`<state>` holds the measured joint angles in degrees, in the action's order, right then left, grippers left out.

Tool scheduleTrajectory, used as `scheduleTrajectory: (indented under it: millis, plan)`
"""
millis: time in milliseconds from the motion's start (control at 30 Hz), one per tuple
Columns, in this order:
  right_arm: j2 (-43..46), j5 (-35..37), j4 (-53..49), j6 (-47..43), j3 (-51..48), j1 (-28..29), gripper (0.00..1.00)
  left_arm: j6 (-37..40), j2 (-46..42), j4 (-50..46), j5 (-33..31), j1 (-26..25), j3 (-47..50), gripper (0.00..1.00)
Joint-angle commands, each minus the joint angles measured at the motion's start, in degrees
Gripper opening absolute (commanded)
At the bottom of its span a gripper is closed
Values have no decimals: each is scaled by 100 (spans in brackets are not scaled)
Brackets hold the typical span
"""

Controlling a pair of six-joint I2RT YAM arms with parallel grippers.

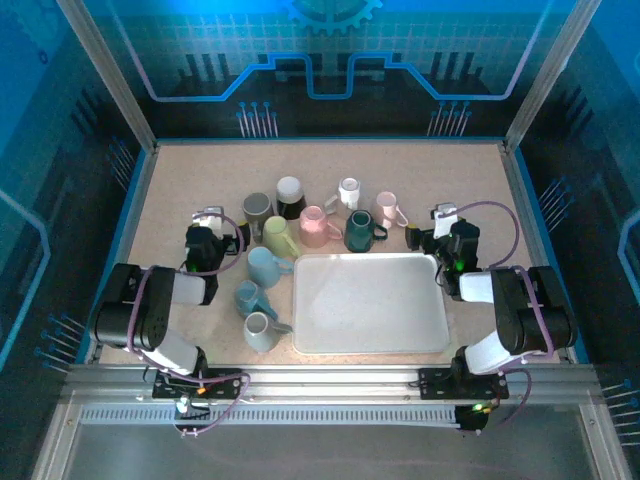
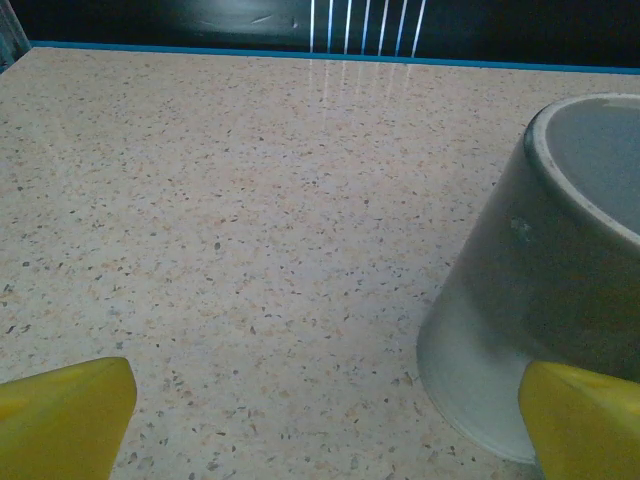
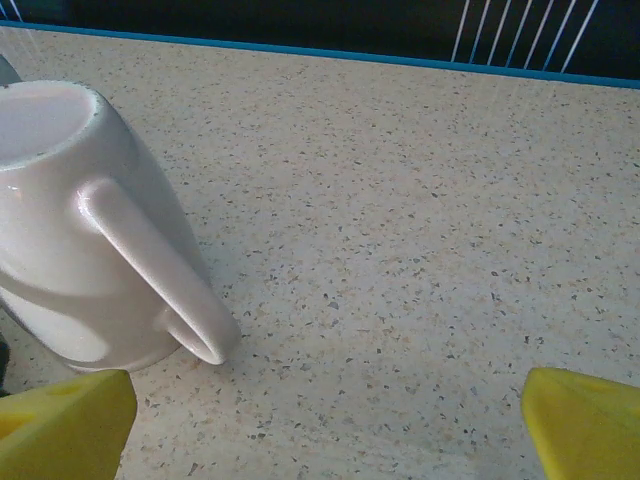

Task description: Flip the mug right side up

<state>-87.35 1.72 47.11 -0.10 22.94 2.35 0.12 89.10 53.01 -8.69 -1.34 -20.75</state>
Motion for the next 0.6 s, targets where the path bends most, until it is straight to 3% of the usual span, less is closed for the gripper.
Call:
scheduleTrajectory:
  millis: [0,567]
  plan:
    - [-36,77,44,-85,106,79,100,85,11,112,87,-59,-64,99]
    - [-36,83,52,-83,106,76,100,67,3,70,131,-33,-87,99]
